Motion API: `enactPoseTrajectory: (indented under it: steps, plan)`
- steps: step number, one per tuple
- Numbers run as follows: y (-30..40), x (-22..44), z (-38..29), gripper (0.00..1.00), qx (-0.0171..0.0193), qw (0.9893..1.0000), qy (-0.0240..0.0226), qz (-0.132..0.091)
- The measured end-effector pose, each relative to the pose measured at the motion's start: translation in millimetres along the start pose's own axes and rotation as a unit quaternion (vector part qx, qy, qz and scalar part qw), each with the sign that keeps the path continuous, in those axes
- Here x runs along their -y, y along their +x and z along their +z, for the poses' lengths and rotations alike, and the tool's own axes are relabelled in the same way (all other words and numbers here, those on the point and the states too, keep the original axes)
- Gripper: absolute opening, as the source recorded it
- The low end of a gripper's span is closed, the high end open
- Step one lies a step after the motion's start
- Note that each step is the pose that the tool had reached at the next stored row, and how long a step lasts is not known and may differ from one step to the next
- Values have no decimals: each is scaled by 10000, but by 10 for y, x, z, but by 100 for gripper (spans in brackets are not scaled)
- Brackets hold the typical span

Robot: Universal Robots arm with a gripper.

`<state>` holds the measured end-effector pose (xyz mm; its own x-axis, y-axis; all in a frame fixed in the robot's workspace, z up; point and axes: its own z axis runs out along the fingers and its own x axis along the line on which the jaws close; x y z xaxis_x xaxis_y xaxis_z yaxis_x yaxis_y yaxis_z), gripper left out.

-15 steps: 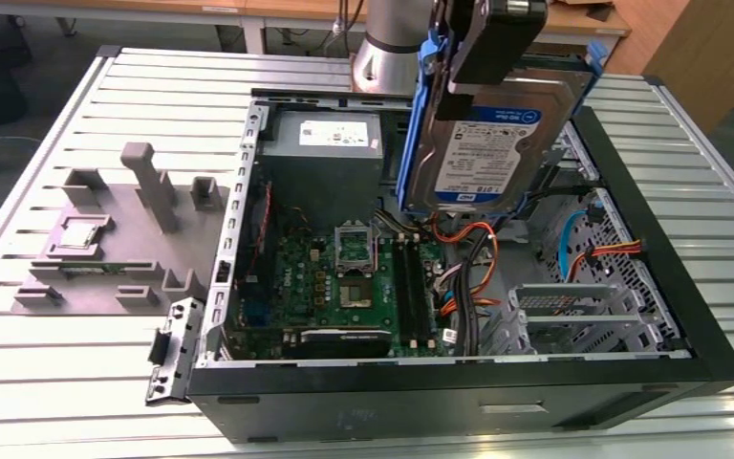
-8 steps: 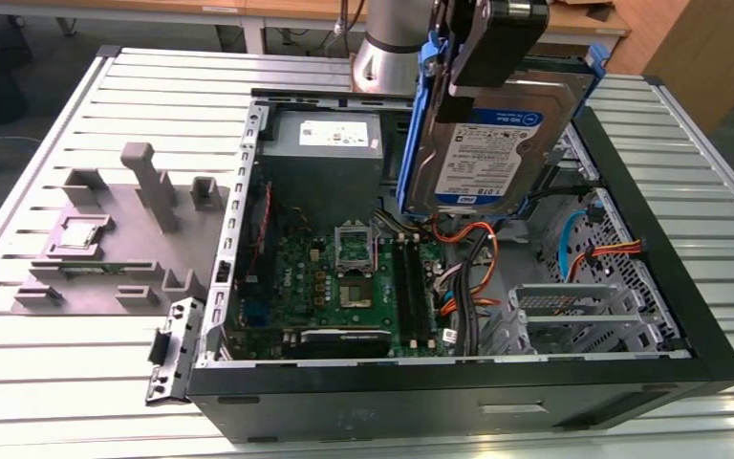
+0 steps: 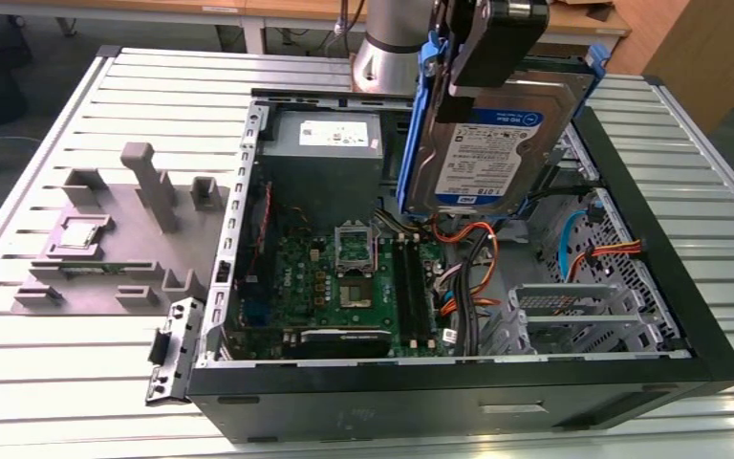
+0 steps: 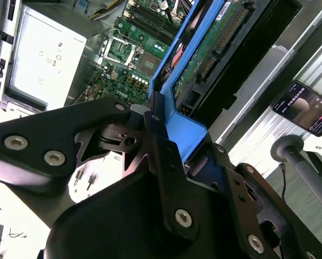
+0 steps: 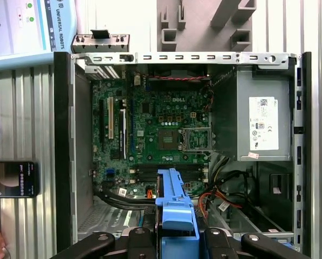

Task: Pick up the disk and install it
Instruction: 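Insert the disk into the insertion slot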

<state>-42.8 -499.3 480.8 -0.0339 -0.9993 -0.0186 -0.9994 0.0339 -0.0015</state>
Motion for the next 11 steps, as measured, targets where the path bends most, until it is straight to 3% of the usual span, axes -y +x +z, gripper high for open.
enactPoseTrajectory:
  steps: [4, 11]
  plan:
    - [32, 2, -1, 36, -18, 10000, 0, -1]
    - [167, 6, -3, 36, -40, 10000, 1, 0]
